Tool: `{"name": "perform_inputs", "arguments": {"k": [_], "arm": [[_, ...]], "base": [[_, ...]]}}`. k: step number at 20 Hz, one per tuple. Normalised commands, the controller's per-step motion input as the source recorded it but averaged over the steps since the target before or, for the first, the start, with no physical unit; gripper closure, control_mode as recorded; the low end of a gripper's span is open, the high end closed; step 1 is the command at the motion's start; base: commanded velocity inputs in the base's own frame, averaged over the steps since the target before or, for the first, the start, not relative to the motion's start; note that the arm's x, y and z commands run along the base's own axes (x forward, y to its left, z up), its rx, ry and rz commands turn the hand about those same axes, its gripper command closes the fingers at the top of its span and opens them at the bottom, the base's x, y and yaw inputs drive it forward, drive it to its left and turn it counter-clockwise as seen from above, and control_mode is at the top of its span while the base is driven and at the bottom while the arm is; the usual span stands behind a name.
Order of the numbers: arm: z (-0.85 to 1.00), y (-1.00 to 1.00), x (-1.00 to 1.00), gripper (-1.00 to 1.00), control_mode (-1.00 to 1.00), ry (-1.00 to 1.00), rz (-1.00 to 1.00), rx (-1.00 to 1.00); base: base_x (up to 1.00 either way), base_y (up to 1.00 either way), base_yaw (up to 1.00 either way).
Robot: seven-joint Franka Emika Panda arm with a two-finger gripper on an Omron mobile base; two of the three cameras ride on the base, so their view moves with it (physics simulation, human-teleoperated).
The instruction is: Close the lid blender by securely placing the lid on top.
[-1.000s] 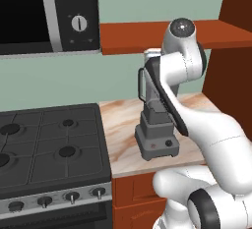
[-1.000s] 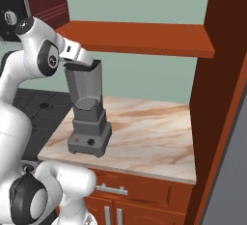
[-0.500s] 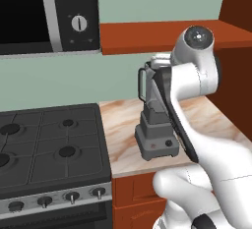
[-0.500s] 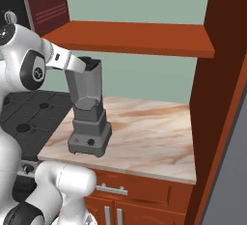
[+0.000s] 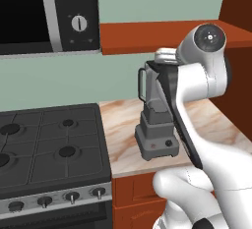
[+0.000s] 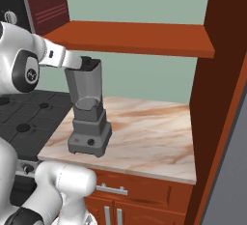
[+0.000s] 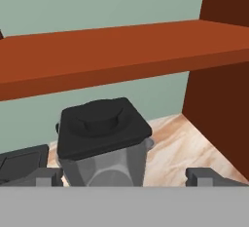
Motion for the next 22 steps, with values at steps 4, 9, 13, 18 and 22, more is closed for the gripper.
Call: {"name": "perform_inputs", "arguments": {"k": [4, 9, 13, 18, 22], "arm": [[0.03, 0.0, -0.04, -1.0, -1.0, 0.0, 0.0, 0.0], [0.0, 0.01, -0.05, -1.0, -1.0, 0.0, 0.0, 0.0], [0.06, 0.01, -0.11, -1.0, -1.0, 0.0, 0.0, 0.0], [0.2, 0.04, -0.1, -1.0, -1.0, 0.0, 0.0, 0.0], [0.23, 0.05, -0.03, -1.0, -1.0, 0.0, 0.0, 0.0]], "base": [[0.0, 0.0, 0.0], [0.0, 0.0, 0.0], [0.0, 0.0, 0.0], [0.0, 0.0, 0.0], [0.0, 0.0, 0.0]]}}
